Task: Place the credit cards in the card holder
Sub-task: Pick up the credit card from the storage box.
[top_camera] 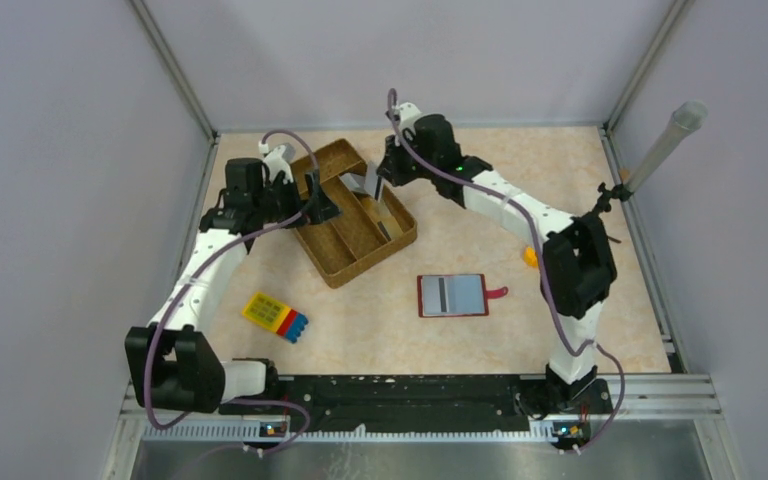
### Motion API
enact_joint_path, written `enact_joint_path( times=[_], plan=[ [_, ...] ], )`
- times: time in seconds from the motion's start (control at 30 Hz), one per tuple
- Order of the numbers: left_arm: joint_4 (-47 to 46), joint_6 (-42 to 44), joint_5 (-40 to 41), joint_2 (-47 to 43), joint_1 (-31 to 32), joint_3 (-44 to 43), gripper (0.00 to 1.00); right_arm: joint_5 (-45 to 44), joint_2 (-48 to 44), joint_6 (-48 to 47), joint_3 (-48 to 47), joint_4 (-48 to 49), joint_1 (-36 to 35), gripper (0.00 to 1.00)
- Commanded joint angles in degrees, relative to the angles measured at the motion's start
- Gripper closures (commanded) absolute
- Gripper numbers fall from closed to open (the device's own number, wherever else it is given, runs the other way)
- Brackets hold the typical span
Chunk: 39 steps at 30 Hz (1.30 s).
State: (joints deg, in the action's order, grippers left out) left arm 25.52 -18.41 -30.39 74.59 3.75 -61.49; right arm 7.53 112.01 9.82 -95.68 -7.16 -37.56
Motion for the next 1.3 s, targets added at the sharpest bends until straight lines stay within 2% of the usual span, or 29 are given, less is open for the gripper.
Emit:
enact_joint_path(
  times=[0.0,0.13,0.3,0.6,0.67,1.0,1.1,1.13,1.27],
  plan=[
    [-7.6,4.0,-8.7,-4.7,1.4,2.2,0.04,24.4,-9.0,5.8,4.4,-2.5,5.1,1.00],
    [-12.4,2.9,-14.4,-6.0,2.2,4.7,0.02,34.9,-12.9,5.8,8.1,-5.1,5.6,1.00],
    [-14.8,1.3,-18.8,-5.2,4.5,4.9,0.01,46.2,-15.9,7.9,11.9,-3.0,5.6,1.00],
    [-12.7,3.6,-17.3,-4.8,10.7,4.9,0.01,54.0,-17.2,8.8,12.8,-2.4,5.0,1.00],
    [-12.5,3.4,-18.1,-4.6,11.0,4.7,0.04,54.7,-17.7,8.6,13.3,-2.4,4.9,1.00],
    [-17.4,-1.5,-26.8,-3.8,15.3,7.0,0.69,53.5,-21.0,8.9,14.5,-3.0,5.1,1.00],
    [-20.6,-3.6,-28.8,-4.7,15.7,8.3,0.97,53.5,-22.1,8.9,15.0,-2.7,5.6,1.00],
    [-21.0,-3.7,-29.0,-5.0,15.9,8.5,1.00,53.4,-22.4,9.0,15.2,-2.7,5.9,1.00],
    [-21.8,-3.7,-28.7,-6.3,16.2,9.5,1.00,52.7,-23.5,10.6,16.9,-0.9,7.3,0.78]
  ],
)
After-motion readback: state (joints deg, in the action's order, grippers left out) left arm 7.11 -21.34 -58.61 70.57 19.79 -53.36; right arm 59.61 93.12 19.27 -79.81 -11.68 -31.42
